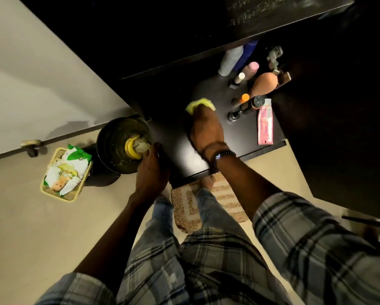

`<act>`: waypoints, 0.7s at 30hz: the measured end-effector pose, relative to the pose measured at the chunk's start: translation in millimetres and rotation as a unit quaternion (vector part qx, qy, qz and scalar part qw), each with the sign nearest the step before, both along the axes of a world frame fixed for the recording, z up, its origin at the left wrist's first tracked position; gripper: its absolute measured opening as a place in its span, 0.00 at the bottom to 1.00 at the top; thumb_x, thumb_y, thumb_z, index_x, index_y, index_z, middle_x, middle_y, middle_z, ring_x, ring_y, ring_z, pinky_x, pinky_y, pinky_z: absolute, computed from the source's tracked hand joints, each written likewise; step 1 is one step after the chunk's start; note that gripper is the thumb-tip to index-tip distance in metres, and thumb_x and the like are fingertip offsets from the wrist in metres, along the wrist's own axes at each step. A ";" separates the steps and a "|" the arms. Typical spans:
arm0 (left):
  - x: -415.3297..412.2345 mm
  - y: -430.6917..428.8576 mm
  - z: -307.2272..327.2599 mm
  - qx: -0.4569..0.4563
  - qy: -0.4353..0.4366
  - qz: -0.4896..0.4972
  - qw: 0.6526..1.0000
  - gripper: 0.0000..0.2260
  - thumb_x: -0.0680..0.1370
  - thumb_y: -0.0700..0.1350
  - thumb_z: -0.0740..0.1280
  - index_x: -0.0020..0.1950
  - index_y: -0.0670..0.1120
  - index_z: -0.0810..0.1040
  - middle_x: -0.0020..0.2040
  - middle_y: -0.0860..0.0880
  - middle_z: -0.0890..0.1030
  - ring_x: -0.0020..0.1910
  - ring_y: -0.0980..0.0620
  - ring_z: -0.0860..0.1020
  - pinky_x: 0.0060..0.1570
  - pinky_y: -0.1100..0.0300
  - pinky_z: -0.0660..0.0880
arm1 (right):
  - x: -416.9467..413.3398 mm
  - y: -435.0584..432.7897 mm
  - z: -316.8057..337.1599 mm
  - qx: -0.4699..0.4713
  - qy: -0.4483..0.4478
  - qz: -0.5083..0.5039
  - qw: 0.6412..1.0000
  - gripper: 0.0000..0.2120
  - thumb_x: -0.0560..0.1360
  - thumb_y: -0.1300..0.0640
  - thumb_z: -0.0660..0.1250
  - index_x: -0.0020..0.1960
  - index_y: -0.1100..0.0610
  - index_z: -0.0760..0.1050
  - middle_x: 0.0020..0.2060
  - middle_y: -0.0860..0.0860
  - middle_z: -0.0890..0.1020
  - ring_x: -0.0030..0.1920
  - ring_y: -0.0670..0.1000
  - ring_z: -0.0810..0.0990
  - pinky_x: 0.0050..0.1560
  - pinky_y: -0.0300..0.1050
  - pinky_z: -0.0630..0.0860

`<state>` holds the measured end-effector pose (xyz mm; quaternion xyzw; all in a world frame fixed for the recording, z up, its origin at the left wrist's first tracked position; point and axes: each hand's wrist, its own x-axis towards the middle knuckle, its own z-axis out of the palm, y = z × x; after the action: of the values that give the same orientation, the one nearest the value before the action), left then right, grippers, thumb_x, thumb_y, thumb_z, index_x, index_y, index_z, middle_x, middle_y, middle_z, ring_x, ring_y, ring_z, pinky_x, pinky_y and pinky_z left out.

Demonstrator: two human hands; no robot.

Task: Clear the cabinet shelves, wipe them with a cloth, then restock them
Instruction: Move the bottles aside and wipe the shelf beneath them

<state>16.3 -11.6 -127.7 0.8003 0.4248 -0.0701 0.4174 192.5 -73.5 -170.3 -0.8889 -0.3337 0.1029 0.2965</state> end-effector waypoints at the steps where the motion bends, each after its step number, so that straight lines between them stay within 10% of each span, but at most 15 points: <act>1: 2.2 3.4 0.5 -0.003 0.001 0.007 1.000 0.19 0.77 0.45 0.61 0.67 0.49 0.63 0.56 0.41 0.78 0.48 0.40 0.80 0.44 0.43 0.79 | 9.5 14.4 1.3 0.015 0.035 -0.058 0.998 0.17 0.67 0.69 0.64 0.54 0.60 0.78 0.52 0.57 0.79 0.57 0.58 0.76 0.68 0.48 0.68; 5: 12.2 12.2 3.2 0.003 -0.013 0.006 1.000 0.20 0.77 0.41 0.62 0.68 0.48 0.63 0.60 0.40 0.75 0.52 0.40 0.78 0.47 0.42 0.78 | 14.5 54.8 8.8 -0.106 0.017 0.154 0.982 0.25 0.73 0.63 0.61 0.71 0.60 0.67 0.70 0.60 0.69 0.72 0.59 0.64 0.76 0.52 0.55; 9: 14.9 20.8 3.9 0.012 -0.035 0.007 0.999 0.24 0.75 0.38 0.64 0.70 0.45 0.63 0.65 0.41 0.72 0.58 0.41 0.75 0.52 0.46 0.77 | 43.7 71.5 -15.8 -0.120 0.023 -0.036 0.992 0.23 0.77 0.55 0.52 0.70 0.59 0.68 0.70 0.57 0.69 0.72 0.58 0.65 0.75 0.45 0.54; 14: 16.0 19.0 4.8 0.005 -0.040 0.001 0.999 0.21 0.75 0.35 0.64 0.67 0.43 0.65 0.62 0.41 0.74 0.59 0.41 0.75 0.50 0.47 0.76 | -12.5 74.6 -0.4 -0.124 0.029 0.297 0.946 0.21 0.78 0.55 0.59 0.69 0.61 0.68 0.68 0.59 0.72 0.69 0.61 0.69 0.71 0.54 0.64; 18: 8.0 18.2 2.2 -0.002 -0.039 -0.009 0.999 0.23 0.76 0.36 0.64 0.70 0.45 0.63 0.66 0.42 0.71 0.61 0.43 0.74 0.51 0.54 0.74 | 53.5 56.0 -17.1 -0.075 0.023 -0.023 0.997 0.23 0.77 0.58 0.48 0.66 0.62 0.71 0.65 0.60 0.74 0.67 0.59 0.71 0.71 0.54 0.64; 21: 3.3 15.2 -3.0 -0.004 -0.015 0.006 1.000 0.23 0.77 0.38 0.62 0.71 0.46 0.62 0.67 0.40 0.71 0.61 0.40 0.74 0.55 0.47 0.76 | 60.0 53.0 -10.8 -0.154 0.030 -0.010 0.987 0.21 0.79 0.61 0.54 0.71 0.62 0.64 0.71 0.59 0.67 0.71 0.57 0.65 0.70 0.46 0.59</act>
<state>19.7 3.6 -130.8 0.7971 0.4233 -0.0573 0.4268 252.5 -20.5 -181.1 -0.9238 -0.2960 0.1769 0.1665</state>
